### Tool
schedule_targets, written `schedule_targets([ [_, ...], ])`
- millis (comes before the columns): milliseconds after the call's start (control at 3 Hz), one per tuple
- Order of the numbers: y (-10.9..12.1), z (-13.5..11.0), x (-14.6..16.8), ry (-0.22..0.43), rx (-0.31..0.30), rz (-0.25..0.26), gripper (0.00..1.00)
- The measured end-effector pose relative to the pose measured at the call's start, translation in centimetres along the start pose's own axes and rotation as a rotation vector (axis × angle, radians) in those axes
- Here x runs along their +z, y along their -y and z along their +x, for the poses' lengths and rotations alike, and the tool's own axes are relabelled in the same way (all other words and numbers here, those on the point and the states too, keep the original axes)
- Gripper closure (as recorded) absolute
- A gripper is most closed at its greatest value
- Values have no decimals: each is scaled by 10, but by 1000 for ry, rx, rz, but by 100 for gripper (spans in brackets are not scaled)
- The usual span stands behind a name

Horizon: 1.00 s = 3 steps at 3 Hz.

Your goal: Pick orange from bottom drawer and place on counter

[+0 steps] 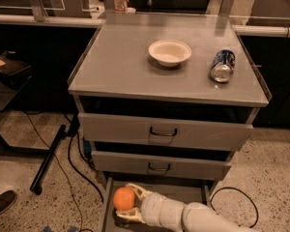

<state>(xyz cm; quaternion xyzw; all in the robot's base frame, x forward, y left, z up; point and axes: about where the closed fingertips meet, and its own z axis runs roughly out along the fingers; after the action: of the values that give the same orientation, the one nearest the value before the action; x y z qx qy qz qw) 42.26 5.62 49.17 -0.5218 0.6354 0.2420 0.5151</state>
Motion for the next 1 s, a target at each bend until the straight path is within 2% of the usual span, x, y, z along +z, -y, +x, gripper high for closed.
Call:
schedule_targets([
  [667,49,-98,-19,26,-121,41,100],
  [1000,55,-108,-21,23,-139,47,100],
])
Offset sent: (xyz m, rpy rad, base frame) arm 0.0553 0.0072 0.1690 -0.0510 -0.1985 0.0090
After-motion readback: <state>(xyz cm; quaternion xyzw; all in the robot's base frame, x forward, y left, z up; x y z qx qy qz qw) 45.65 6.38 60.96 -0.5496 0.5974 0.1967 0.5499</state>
